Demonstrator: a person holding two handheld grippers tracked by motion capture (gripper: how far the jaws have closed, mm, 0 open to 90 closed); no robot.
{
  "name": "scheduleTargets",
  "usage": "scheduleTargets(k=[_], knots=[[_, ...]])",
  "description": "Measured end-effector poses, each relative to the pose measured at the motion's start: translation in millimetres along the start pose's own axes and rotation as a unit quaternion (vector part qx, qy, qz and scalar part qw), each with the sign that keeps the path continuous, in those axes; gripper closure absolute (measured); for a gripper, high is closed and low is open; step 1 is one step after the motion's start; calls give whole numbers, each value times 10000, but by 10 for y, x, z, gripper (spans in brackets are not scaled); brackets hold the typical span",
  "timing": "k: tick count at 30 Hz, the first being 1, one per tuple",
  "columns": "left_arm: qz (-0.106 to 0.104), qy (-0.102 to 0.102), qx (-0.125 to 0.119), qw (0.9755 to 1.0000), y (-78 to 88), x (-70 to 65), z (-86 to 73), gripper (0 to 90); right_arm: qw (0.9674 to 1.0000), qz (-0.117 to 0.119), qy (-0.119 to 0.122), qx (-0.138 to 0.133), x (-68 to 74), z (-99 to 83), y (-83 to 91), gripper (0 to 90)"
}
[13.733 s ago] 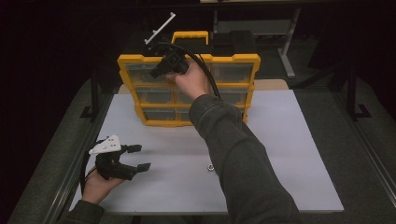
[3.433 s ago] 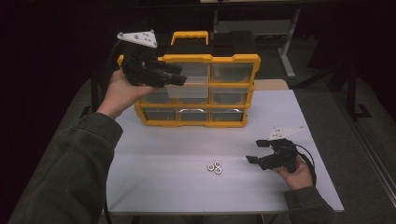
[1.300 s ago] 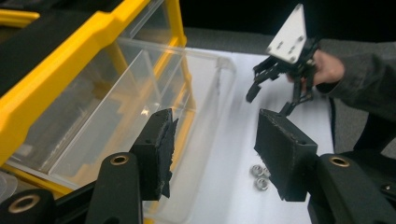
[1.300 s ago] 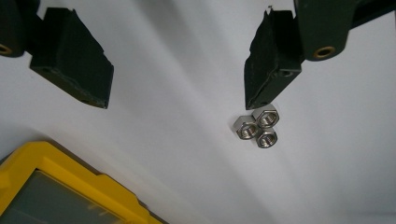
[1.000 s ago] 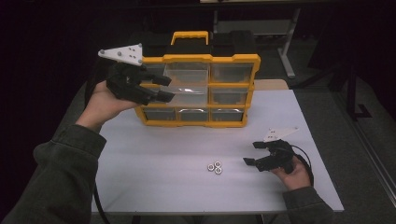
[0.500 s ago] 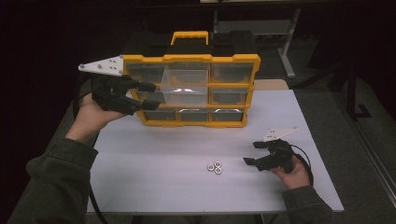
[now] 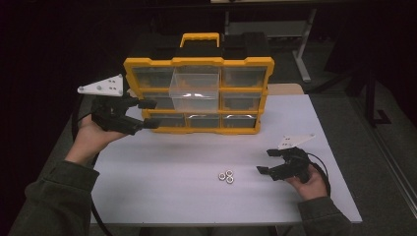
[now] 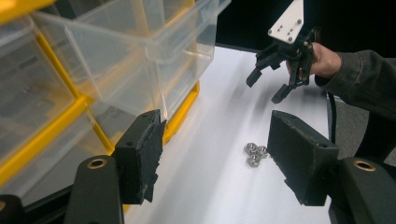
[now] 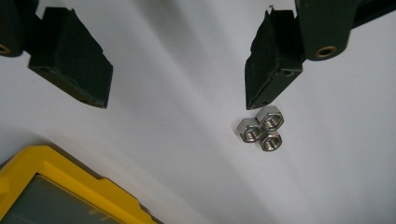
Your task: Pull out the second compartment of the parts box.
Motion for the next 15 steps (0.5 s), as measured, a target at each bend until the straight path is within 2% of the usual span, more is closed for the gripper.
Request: scheduleTargets(k=[5, 12, 13, 15], knots=[[-24, 180, 40, 9998, -52, -59, -174, 341, 10000, 1, -3, 11, 13, -8, 8, 220], [28, 242, 100, 9997, -145, -158, -374, 328, 10000, 0, -62, 56, 10, -16, 7, 220], [45, 233, 81, 9997, -164, -175, -405, 323, 10000, 3, 0, 40, 0, -20, 2, 220], [2, 307, 72, 9995, -207, -209, -472, 322, 10000, 1, -15, 43, 1, -22, 4, 220]])
Point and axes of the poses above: each handheld gripper's, and its own axes: y roughly backward along the jaws, z roughly out of its top, x roughly to its left, the point moved 4 cm from there along -y, roughly forward along the jaws, and after that the axes turned 9 degrees about -y, right-handed, at the moved point
